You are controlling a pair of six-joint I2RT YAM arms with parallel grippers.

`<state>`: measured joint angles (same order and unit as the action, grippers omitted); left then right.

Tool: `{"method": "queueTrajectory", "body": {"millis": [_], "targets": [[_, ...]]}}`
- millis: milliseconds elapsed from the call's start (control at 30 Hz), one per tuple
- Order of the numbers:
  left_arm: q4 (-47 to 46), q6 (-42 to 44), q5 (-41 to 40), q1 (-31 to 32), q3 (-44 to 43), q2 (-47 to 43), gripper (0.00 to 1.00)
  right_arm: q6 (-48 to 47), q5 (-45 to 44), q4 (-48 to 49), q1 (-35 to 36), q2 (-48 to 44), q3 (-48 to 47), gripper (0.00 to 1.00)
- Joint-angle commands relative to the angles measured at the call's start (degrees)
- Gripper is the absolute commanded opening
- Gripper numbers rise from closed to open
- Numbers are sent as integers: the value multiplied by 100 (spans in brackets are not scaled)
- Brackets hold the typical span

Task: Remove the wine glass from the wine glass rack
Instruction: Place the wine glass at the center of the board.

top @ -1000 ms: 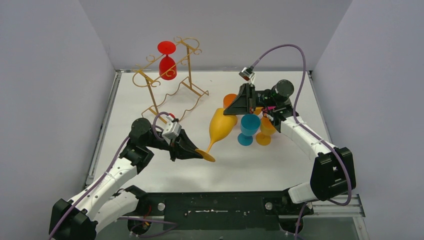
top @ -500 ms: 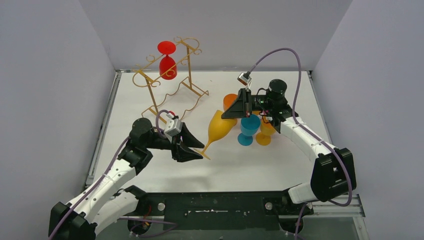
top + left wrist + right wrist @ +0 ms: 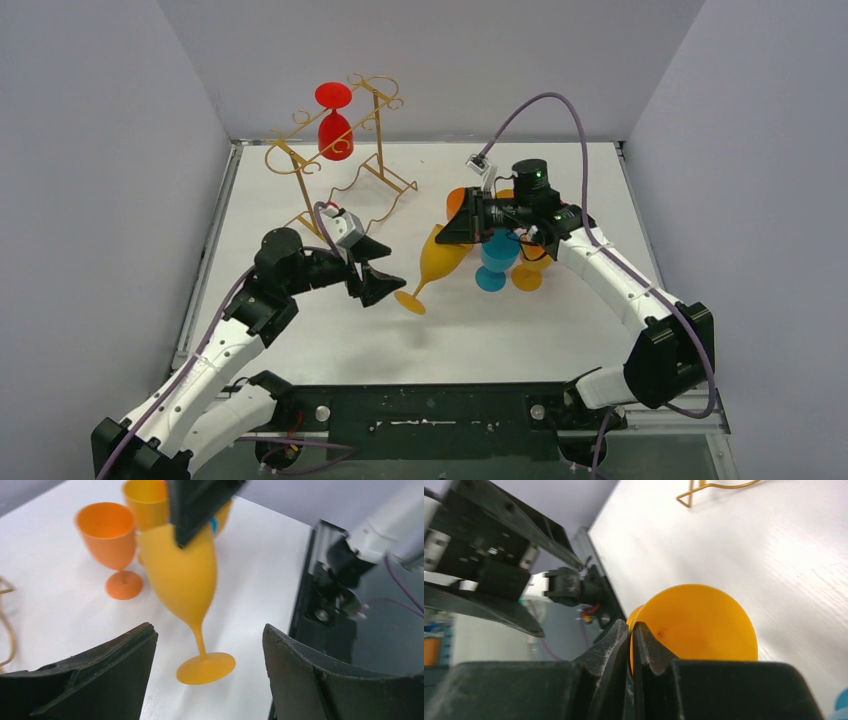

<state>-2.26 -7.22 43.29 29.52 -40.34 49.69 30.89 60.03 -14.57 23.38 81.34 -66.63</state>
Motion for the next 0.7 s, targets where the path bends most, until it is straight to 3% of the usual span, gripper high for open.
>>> {"method": "queueTrajectory", "body": {"millis": [0,133,333,500,667], "targets": [[403,-228,-2179,-64,-470,-327,79,-1163,-2099,-850,660,-404,-401,0],[751,-250,-3057,-110,-601,-460,86,-1483,-4279,-1143,1462,-537,-496,0],[1381,-266,-4175,-130,-753,-592,97,-1551,-6191,-667,2215,-828,-100,0],[1835,-526,-5348,-138,-773,-869,97,-1433,-6870,-530,2446,-754,-39,0],[2400,-269,-5858,-179,-929,-835,97,-1788,-6605,-335,2626,-540,126,0]]}}
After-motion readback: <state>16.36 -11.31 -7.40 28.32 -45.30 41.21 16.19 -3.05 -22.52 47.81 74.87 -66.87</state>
